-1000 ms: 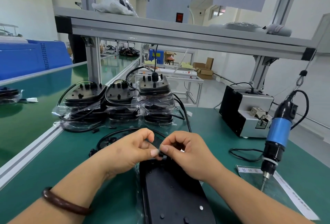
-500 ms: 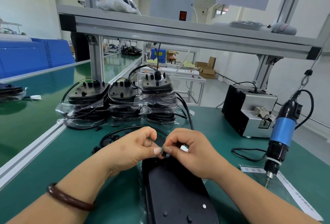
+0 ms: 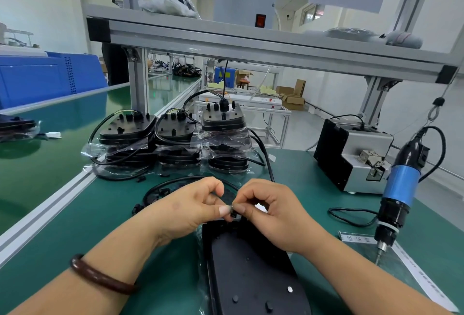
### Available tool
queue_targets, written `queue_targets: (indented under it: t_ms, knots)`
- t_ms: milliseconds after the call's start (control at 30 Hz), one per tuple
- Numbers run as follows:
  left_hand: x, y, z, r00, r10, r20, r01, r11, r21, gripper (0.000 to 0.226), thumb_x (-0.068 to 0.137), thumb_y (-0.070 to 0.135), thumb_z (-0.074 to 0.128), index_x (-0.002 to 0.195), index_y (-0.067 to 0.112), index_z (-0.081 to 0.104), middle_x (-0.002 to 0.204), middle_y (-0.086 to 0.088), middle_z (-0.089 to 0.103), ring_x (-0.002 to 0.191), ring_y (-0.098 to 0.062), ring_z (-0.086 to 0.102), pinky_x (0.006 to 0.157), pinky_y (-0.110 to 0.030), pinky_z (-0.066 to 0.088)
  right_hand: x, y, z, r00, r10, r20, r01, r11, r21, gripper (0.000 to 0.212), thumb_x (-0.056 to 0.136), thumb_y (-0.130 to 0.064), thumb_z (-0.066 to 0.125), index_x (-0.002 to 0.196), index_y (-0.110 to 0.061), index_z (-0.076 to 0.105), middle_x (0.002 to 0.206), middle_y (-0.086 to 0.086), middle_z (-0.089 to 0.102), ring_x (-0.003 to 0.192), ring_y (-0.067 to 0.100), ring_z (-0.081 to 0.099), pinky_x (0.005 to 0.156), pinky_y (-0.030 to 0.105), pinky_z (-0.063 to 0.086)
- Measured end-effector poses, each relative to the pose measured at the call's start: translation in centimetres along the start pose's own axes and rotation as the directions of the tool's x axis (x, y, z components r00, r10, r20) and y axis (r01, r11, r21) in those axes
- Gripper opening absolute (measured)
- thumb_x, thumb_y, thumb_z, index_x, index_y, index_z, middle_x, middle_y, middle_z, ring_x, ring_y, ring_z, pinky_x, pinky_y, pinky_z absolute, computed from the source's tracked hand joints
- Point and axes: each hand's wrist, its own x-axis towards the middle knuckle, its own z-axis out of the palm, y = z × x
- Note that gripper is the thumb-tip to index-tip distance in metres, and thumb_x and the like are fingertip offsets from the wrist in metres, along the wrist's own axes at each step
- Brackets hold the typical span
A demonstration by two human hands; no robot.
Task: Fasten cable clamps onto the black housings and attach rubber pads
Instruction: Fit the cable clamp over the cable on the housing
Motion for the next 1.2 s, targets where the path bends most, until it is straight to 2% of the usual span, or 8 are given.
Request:
queue_targets:
  t_ms: [167, 367, 467, 567, 833, 1000, 1133, 1200]
  knots:
    - [-0.1, 0.3, 0.1, 1.000, -0.007, -0.005, 0.007, 1.000, 0.014, 0.032, 0.076, 0.029, 0.066, 0.094, 0.017, 0.043, 0.080, 0.001, 0.070, 0.082, -0.010, 0.058, 0.082, -0.029, 0.040, 0.0, -0.1, 0.0, 1.000, 0.009, 0.003, -0.009, 1.000, 0.007, 0.010, 0.085, -0.012, 0.065, 0.079, -0.019, 0.069, 0.078, -0.011, 0.063, 0.076, 0.009, 0.058, 0.072, 0.025, 0.047]
    - [-0.2, 0.5, 0.4, 0.999, -0.017, -0.029, 0.018, 1.000, 0.013, 0.032, 0.074, 0.026, 0.065, 0.094, 0.014, 0.044, 0.079, 0.001, 0.069, 0.083, -0.014, 0.056, 0.084, -0.032, 0.038, 0.0, -0.4, -0.4, 0.986, -0.142, 0.091, 0.152, 0.982, -0.113, 0.011, 0.086, 0.002, 0.064, 0.082, -0.007, 0.069, 0.081, -0.003, 0.061, 0.076, 0.008, 0.056, 0.072, 0.025, 0.048]
    - [-0.3, 0.8, 0.5, 0.999, -0.021, -0.026, 0.021, 1.000, 0.012, 0.031, 0.074, 0.026, 0.064, 0.094, 0.014, 0.044, 0.079, 0.000, 0.069, 0.081, -0.012, 0.056, 0.083, -0.030, 0.038, -0.1, -0.3, -0.5, 0.981, -0.160, 0.109, 0.171, 0.980, -0.098, 0.009, 0.087, -0.003, 0.066, 0.088, -0.008, 0.074, 0.087, 0.000, 0.063, 0.079, 0.010, 0.060, 0.074, 0.029, 0.051]
    - [-0.4, 1.1, 0.6, 0.999, -0.030, -0.026, 0.030, 0.999, 0.013, 0.031, 0.074, 0.027, 0.064, 0.094, 0.014, 0.043, 0.075, 0.002, 0.067, 0.075, -0.009, 0.053, 0.076, -0.027, 0.037, -0.5, 0.1, -0.7, 0.980, -0.160, 0.122, 0.169, 0.983, -0.068, 0.013, 0.084, -0.007, 0.072, 0.096, -0.010, 0.075, 0.093, 0.001, 0.065, 0.084, 0.009, 0.062, 0.079, 0.025, 0.051]
    - [-0.6, 1.5, 0.7, 0.998, -0.053, -0.038, 0.055, 0.998, 0.042, 0.029, 0.074, 0.026, 0.062, 0.095, 0.016, 0.045, 0.073, 0.004, 0.067, 0.073, -0.006, 0.055, 0.076, -0.025, 0.038, -0.7, 1.2, 0.0, 0.975, -0.222, -0.002, 0.220, 0.971, -0.097, 0.002, 0.084, -0.005, 0.072, 0.084, -0.006, 0.074, 0.088, 0.003, 0.068, 0.078, 0.010, 0.064, 0.072, 0.025, 0.052]
    - [-0.6, 1.6, 0.9, 0.996, -0.080, -0.049, 0.084, 0.993, 0.086, 0.017, 0.091, 0.008, 0.060, 0.103, 0.015, 0.050, 0.070, 0.005, 0.066, 0.068, -0.007, 0.051, 0.073, -0.027, 0.037, -0.8, 1.2, 0.0, 0.965, -0.252, 0.070, 0.260, 0.955, -0.142, 0.011, 0.089, -0.008, 0.066, 0.093, -0.014, 0.074, 0.094, -0.001, 0.064, 0.082, 0.007, 0.061, 0.073, 0.028, 0.053]
    - [-0.6, 1.9, 1.0, 0.993, -0.086, -0.075, 0.094, 0.988, 0.118, 0.017, 0.091, 0.007, 0.059, 0.104, 0.016, 0.053, 0.070, 0.004, 0.065, 0.069, -0.009, 0.052, 0.075, -0.029, 0.039, -0.8, 1.2, 0.1, 0.972, -0.230, 0.037, 0.233, 0.967, -0.101, 0.010, 0.087, -0.008, 0.069, 0.092, -0.012, 0.076, 0.094, 0.000, 0.066, 0.084, 0.008, 0.063, 0.076, 0.024, 0.052]
    - [-0.7, 2.2, 1.1, 0.993, -0.089, -0.082, 0.098, 0.989, 0.113, 0.027, 0.080, 0.017, 0.064, 0.105, 0.018, 0.055, 0.070, 0.005, 0.066, 0.067, -0.006, 0.054, 0.078, -0.027, 0.041, -0.9, 1.2, 0.3, 0.986, -0.168, 0.018, 0.168, 0.985, -0.048, 0.008, 0.085, -0.006, 0.070, 0.089, -0.011, 0.076, 0.092, 0.000, 0.067, 0.085, 0.010, 0.064, 0.078, 0.025, 0.052]
